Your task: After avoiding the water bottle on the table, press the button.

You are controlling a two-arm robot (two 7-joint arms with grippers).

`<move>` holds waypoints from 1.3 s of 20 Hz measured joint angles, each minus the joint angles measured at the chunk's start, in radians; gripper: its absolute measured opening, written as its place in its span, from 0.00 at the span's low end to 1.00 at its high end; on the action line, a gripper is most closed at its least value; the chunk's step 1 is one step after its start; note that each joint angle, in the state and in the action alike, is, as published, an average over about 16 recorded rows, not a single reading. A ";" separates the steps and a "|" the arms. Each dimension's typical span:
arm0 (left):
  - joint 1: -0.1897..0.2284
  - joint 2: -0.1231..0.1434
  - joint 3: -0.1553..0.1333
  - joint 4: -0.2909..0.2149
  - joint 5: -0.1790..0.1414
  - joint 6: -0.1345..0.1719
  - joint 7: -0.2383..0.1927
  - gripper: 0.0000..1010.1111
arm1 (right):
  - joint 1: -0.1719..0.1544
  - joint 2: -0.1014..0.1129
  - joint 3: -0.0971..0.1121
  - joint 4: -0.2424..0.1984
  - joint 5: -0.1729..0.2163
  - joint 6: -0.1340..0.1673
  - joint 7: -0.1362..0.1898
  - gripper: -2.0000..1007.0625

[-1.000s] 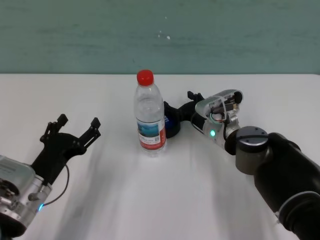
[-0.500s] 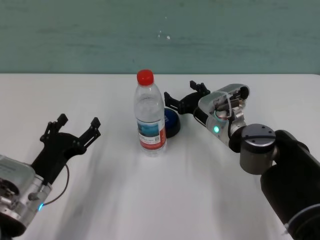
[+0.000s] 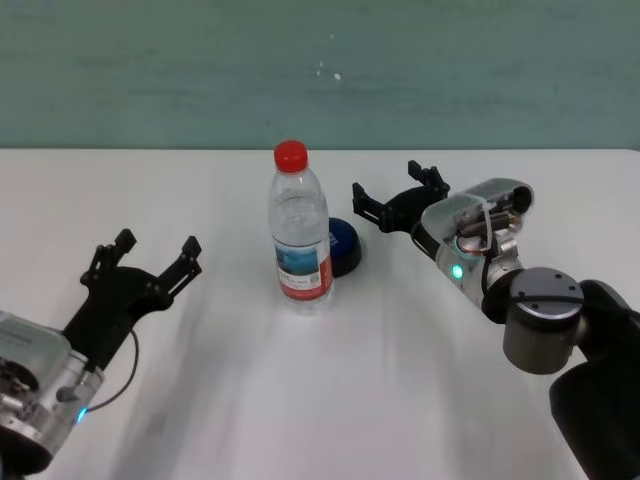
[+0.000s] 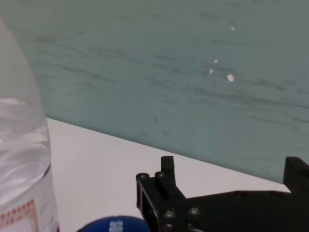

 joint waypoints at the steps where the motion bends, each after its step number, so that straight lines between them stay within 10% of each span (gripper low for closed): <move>1: 0.000 0.000 0.000 0.000 0.000 0.000 0.000 1.00 | -0.015 0.003 0.003 -0.022 -0.001 0.004 -0.006 1.00; 13: 0.000 0.000 0.000 0.000 0.000 0.000 0.000 1.00 | -0.165 0.017 0.033 -0.219 -0.023 0.024 -0.059 1.00; 26: 0.000 0.000 0.000 0.000 0.000 0.000 0.000 1.00 | -0.280 -0.009 0.029 -0.332 -0.082 0.024 -0.102 1.00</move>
